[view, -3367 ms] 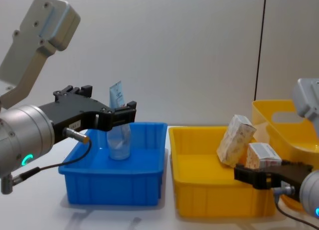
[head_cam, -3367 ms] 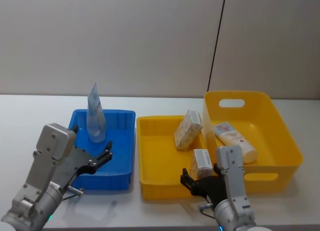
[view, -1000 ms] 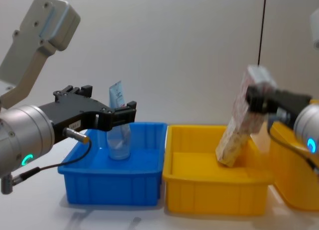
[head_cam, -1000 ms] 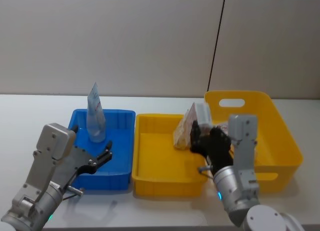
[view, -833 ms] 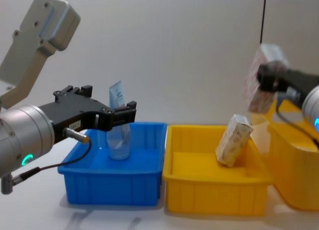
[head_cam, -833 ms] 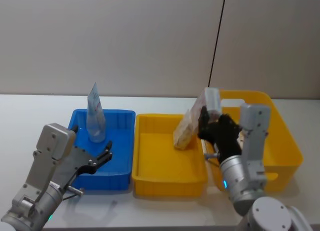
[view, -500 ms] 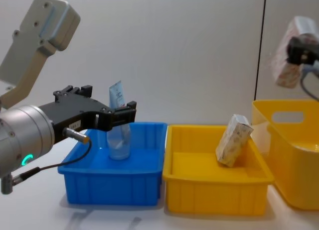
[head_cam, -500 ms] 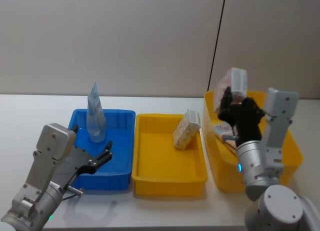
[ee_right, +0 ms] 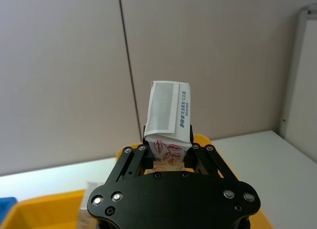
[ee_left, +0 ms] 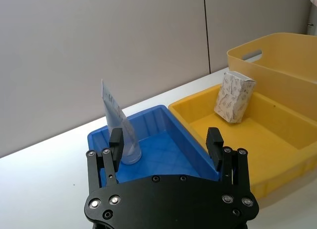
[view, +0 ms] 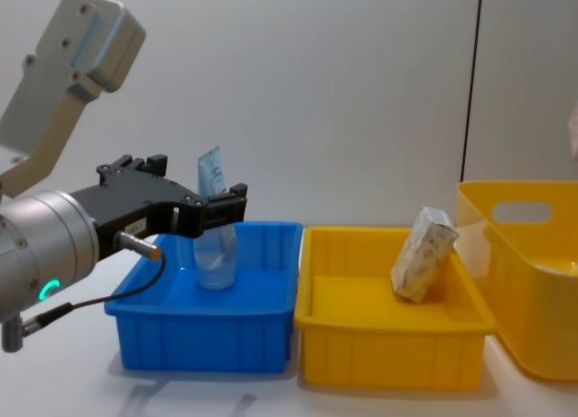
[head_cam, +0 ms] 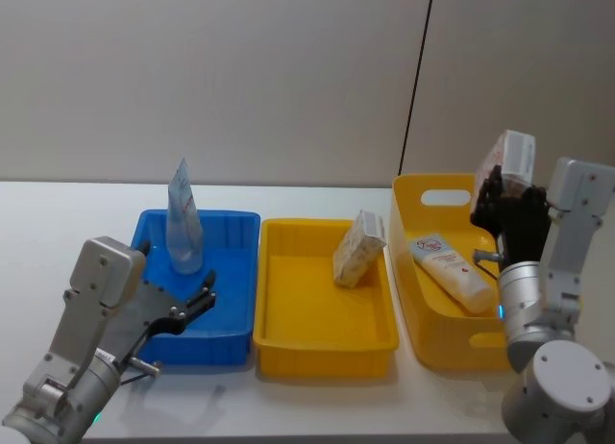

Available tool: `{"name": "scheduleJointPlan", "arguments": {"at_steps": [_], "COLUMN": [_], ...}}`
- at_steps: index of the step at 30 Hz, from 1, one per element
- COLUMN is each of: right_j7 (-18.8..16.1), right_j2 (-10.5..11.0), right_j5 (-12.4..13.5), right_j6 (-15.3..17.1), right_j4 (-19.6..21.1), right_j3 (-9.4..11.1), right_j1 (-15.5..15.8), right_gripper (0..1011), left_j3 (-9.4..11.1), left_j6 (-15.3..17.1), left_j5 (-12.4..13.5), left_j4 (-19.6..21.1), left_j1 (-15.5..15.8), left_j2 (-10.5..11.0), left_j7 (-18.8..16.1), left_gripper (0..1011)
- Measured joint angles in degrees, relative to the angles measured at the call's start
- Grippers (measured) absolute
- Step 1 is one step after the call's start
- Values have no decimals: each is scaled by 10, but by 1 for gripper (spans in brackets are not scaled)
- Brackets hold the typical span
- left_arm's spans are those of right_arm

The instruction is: Bimanual collaborative sorting of washing and personal care products

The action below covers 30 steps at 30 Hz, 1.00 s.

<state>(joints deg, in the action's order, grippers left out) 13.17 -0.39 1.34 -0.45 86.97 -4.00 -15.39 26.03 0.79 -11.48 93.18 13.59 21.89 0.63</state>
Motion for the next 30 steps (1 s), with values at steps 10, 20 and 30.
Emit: {"name": "scheduleJointPlan", "arguments": {"at_steps": [10,20,30], "right_j7": [12,10,-2], "right_j2": [7,14,19], "right_j5": [-22,-37,-46], "right_j6": [70,153,214], "right_j4": [6,7,-1], "right_j3": [11,14,12], "right_j1": [2,0,-4], "right_gripper": [292,292,288], "left_j3": [0,0,0], "left_j6": [0,0,0], "left_j5": [0,0,0], "left_j4": [0,0,0], "left_j1": [0,0,0], "left_j2": [0,0,0], "left_j7": [0,0,0], "left_gripper": [1001,1001,1001]}}
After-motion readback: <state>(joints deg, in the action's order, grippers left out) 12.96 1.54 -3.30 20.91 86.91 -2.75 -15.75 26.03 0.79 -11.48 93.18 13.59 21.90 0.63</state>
